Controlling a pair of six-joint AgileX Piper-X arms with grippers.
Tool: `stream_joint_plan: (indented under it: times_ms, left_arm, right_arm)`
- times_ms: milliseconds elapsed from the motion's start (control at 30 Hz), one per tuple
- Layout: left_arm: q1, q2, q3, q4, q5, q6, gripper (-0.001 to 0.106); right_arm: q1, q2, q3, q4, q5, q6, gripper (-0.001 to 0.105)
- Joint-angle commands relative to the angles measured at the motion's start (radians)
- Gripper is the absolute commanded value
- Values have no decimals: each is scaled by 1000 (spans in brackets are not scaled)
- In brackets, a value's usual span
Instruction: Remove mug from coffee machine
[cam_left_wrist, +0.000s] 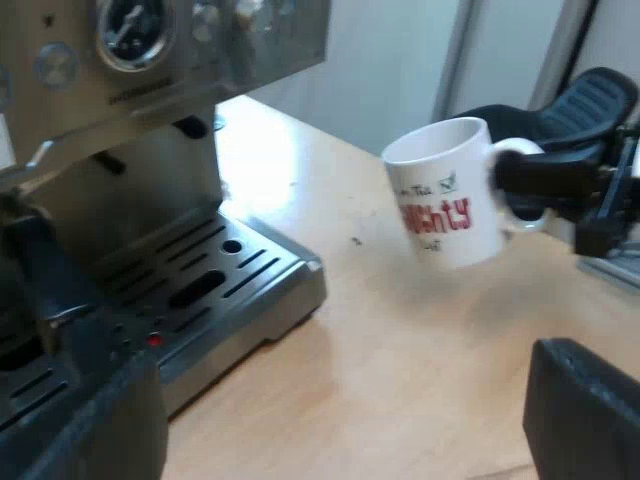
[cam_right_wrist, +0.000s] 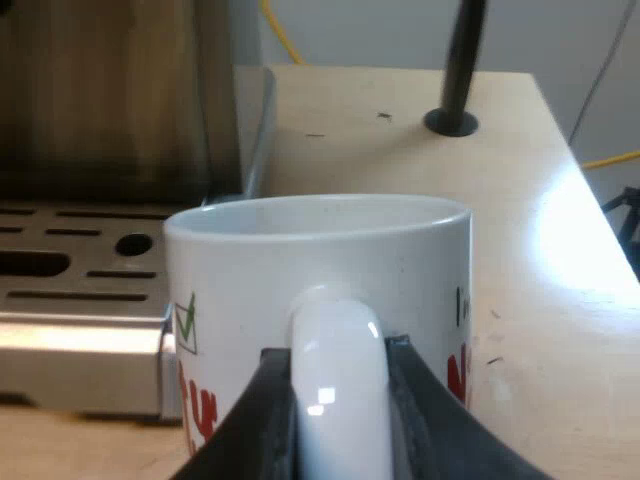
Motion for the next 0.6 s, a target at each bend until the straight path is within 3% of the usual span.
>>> stream_joint_plan:
  times_ms: [33, 233, 333, 600]
  left_arm:
    - [-5, 3, -4, -24, 16, -11, 77]
    - [-5, 3, -4, -24, 20, -13, 77]
    - [-5, 3, -4, -24, 20, -40, 77]
    - [-5, 3, -4, -24, 20, -49, 77]
  right_arm:
    - [-2, -13, 27, -127, 43, -22, 0]
    - [-2, -13, 99, -252, 57, -44, 0]
    - [-2, -13, 149, -339, 114, -44, 0]
    - [-4, 34, 165, -360, 144, -62, 0]
